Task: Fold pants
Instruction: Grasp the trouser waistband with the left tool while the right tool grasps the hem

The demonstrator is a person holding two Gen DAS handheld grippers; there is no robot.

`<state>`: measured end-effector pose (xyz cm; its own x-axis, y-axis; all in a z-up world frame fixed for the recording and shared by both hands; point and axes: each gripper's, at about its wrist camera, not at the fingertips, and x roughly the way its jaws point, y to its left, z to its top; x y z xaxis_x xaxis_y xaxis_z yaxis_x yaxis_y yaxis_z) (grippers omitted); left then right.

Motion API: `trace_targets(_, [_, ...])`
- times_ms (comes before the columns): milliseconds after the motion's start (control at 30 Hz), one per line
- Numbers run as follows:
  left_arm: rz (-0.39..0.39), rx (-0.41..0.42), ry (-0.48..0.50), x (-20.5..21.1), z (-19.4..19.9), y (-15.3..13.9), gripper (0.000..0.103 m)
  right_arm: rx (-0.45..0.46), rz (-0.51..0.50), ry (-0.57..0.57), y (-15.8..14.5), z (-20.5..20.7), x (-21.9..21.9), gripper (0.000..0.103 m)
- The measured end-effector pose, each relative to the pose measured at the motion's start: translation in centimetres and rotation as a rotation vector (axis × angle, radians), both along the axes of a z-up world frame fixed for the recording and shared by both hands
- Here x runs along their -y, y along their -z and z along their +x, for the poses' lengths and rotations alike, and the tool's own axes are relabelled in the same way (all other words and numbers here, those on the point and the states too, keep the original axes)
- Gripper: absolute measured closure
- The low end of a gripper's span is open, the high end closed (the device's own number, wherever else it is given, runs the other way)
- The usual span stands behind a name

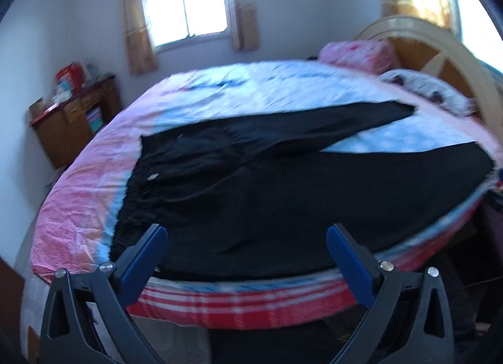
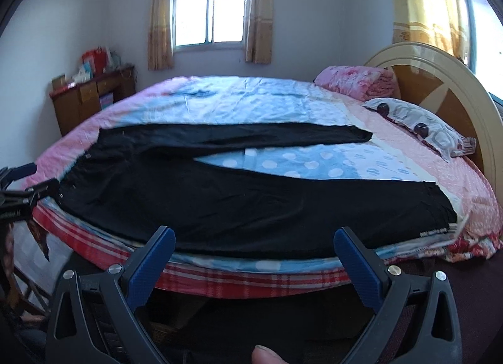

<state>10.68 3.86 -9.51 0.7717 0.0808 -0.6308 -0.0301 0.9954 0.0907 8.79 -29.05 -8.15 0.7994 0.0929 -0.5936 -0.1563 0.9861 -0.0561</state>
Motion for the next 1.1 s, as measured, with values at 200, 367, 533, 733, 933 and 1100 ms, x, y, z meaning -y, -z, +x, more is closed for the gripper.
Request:
trace_targets(200, [-0.018, -0.011, -0.141, -7.1, 7.0, 0.5, 0.000, -0.044, -0.012, 0.011, -0.4, 6.1, 0.9, 0.001])
trace_targets(367, [-0.045, -0.065, -0.233, -13.1, 13.6, 1.8, 0.000, -0.044, -0.069, 0.010, -1.3, 12.5, 0.9, 0.001])
trace_targets(533, [-0.046, -0.132, -0.308, -18.7, 20.5, 3.5, 0.002, -0.112, -0.102, 0.027, -1.0, 19.1, 1.8, 0.001])
trace_targets(733, [-0.028, -0.195, -0.299, -21.8, 27.0, 5.0, 0.005, -0.141, -0.062, 0.092, -1.8, 24.7, 4.3, 0.001])
trace_targets(933, [-0.124, -0.279, -0.245, -22.8, 31.7, 7.1, 0.021, -0.176, -0.043, 0.163, -1.7, 29.6, 7.2, 0.001])
trace_targets(1100, [-0.170, -0.315, -0.219, -23.8, 34.0, 8.2, 0.027, -0.188, -0.031, 0.205, -1.4, 32.7, 9.5, 0.001])
